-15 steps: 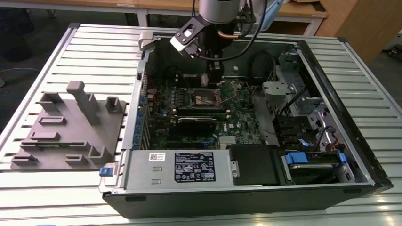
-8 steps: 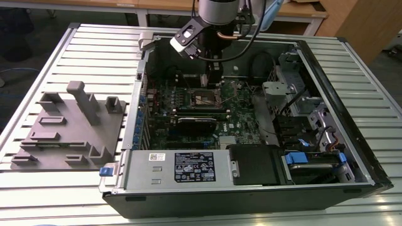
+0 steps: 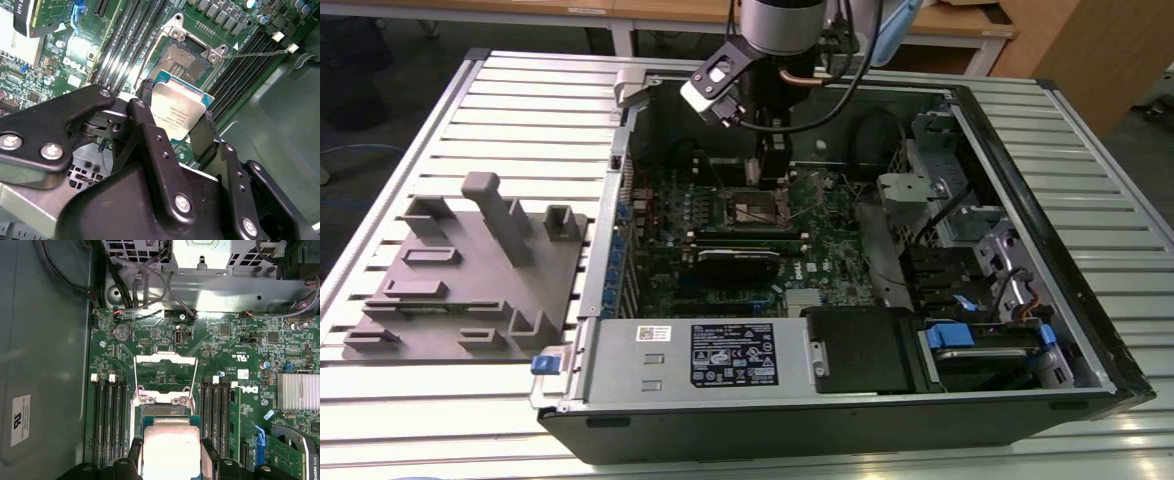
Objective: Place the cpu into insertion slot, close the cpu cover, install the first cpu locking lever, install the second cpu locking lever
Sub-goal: 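Place the cpu into insertion slot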
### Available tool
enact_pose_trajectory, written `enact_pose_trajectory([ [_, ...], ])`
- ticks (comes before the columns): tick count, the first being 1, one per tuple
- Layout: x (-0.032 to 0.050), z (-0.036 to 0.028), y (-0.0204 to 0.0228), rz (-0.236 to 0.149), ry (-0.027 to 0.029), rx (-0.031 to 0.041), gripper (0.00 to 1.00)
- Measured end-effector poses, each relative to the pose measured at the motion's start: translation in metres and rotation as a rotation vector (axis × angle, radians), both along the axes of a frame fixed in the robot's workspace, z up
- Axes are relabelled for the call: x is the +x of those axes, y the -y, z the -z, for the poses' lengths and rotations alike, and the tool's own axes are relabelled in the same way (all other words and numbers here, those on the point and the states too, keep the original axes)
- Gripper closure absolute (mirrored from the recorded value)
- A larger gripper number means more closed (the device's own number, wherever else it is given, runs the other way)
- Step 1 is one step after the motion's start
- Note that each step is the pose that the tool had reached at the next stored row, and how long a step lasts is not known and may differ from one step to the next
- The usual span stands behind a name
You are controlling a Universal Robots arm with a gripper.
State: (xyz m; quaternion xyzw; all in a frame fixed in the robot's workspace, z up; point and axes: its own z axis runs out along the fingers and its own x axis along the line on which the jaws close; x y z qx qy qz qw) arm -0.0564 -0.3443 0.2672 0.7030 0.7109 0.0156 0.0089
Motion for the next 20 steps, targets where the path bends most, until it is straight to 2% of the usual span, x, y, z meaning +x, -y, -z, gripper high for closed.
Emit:
enact_pose_trajectory([
  [8, -0.001, 0.0031, -0.0027, 0.0, 0.0005, -0.0001, 0.46],
  [20, -0.0018, 0.0072, -0.0037, 0.0, 0.0007, -0.0001, 0.46],
])
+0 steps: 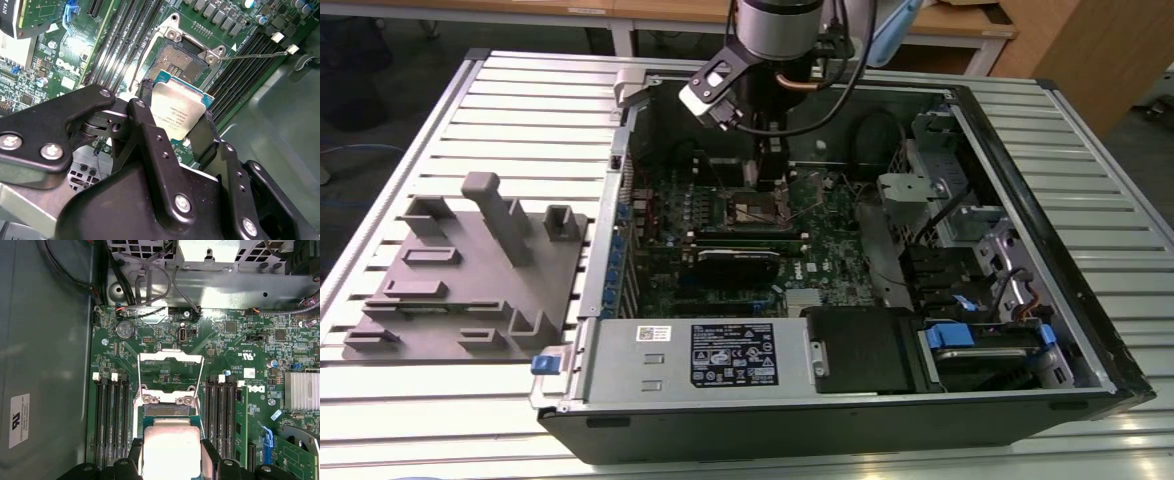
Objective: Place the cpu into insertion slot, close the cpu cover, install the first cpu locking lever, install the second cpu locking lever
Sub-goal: 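Place the cpu into insertion slot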
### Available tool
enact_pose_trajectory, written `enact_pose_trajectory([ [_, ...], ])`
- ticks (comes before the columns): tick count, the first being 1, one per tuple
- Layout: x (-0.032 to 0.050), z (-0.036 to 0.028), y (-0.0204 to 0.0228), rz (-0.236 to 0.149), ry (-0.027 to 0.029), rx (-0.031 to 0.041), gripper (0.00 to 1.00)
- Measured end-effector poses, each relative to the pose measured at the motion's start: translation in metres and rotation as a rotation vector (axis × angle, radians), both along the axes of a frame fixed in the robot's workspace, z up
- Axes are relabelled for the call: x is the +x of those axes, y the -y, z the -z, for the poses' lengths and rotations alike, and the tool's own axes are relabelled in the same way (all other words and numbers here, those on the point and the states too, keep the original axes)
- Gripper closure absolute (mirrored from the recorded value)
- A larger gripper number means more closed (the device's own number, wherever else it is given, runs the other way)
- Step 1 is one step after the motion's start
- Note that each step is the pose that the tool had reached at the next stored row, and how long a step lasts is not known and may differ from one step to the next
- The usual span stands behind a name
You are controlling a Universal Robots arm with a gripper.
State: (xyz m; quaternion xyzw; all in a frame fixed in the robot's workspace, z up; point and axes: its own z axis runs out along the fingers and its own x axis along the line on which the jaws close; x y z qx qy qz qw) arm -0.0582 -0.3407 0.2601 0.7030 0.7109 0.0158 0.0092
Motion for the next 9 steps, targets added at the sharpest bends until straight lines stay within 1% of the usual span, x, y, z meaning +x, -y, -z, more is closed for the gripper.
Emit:
enact_pose_trajectory([
  [9, -0.0006, 0.0015, -0.0001, 0.0, 0.0, 0.0001, 0.46],
])
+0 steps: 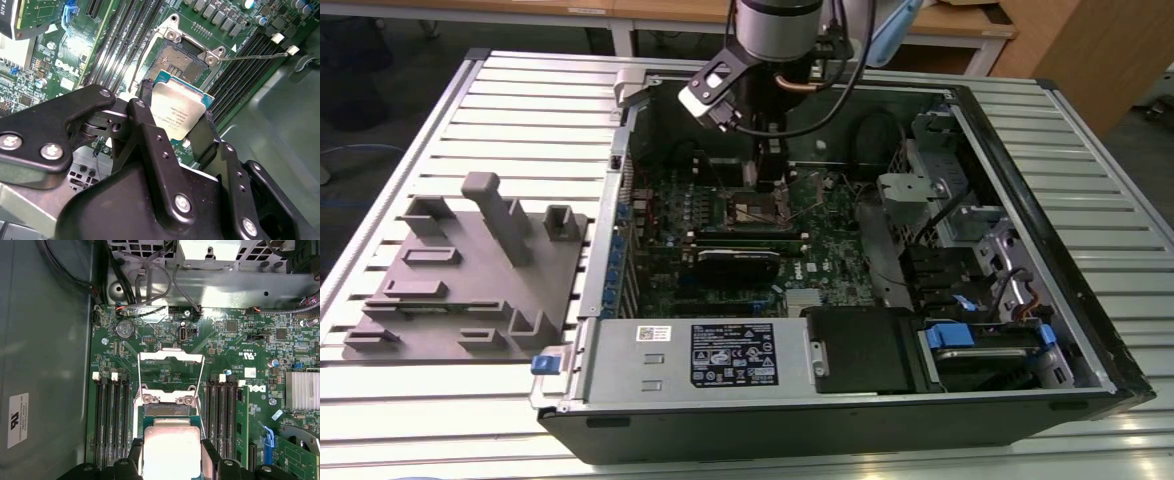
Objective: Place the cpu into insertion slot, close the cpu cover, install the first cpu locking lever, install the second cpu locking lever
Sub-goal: 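Place the cpu into insertion slot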
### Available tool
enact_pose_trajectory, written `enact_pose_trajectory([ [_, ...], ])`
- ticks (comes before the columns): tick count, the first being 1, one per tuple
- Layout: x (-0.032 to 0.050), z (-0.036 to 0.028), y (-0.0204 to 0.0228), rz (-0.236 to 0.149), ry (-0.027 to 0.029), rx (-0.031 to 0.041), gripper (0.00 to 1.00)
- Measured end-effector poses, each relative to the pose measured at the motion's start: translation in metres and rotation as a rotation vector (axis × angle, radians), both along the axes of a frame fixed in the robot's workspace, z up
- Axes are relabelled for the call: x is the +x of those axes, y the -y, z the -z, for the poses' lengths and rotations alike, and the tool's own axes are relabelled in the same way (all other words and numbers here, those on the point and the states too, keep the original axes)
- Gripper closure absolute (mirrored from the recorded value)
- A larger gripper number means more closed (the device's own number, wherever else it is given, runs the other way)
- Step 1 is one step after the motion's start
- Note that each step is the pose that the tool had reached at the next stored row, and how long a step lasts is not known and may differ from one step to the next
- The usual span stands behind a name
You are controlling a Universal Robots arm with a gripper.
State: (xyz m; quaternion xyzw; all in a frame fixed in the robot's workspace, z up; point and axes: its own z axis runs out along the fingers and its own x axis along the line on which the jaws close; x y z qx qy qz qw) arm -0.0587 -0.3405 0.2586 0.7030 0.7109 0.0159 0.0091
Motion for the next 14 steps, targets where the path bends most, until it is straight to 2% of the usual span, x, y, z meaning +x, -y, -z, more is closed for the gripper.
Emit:
enact_pose_trajectory([
  [14, 0.0, 0.0051, 0.0, 0.0, 0.0001, 0.0001, 0.46],
])
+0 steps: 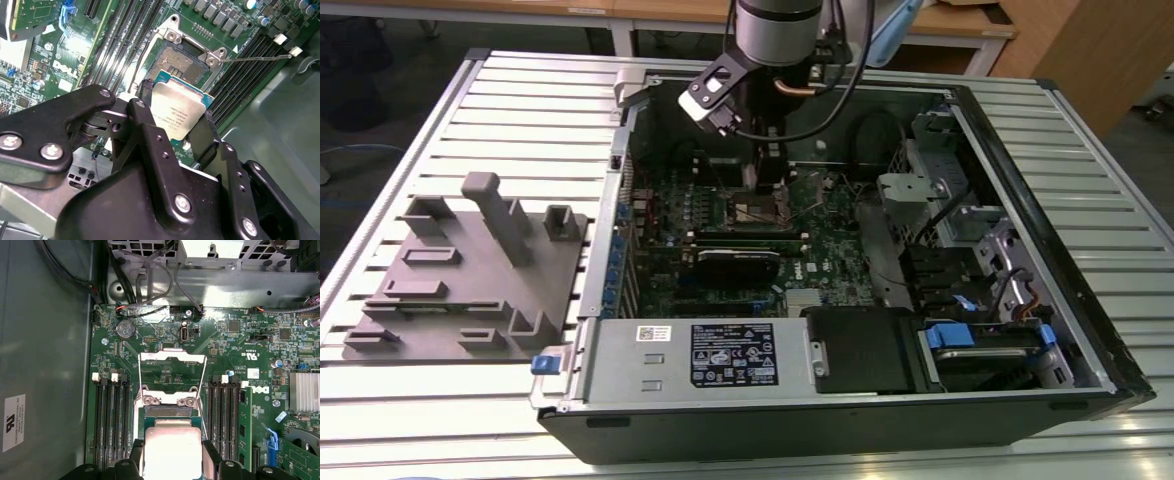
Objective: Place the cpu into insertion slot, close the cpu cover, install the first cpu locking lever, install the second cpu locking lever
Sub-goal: 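Place the cpu into insertion slot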
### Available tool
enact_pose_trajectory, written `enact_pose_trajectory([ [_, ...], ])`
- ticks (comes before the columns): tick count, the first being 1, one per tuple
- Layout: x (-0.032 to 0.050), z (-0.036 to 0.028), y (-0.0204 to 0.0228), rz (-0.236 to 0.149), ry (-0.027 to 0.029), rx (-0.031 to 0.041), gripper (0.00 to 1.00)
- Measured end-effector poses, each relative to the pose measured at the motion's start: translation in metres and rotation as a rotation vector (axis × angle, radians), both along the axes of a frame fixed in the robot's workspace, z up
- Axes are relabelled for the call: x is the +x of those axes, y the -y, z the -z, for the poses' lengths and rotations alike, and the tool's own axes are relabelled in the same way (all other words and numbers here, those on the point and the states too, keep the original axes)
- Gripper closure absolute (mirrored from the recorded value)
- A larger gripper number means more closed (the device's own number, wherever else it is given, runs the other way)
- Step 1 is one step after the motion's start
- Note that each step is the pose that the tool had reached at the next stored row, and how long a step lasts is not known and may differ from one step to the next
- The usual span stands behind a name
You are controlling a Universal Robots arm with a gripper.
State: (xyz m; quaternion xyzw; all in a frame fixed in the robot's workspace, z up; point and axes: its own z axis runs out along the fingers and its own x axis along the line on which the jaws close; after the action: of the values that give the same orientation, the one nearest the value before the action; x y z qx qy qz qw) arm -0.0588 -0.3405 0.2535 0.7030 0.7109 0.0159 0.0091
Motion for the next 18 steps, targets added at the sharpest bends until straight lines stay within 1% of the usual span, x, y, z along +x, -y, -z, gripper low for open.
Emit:
enact_pose_trajectory([
  [10, 0.0, 0.0037, 0.0, 0.0, 0.0, 0.0, 0.46],
  [18, 0.0, 0.0098, 0.0, 0.0, 0.0003, 0.0, 0.46],
])
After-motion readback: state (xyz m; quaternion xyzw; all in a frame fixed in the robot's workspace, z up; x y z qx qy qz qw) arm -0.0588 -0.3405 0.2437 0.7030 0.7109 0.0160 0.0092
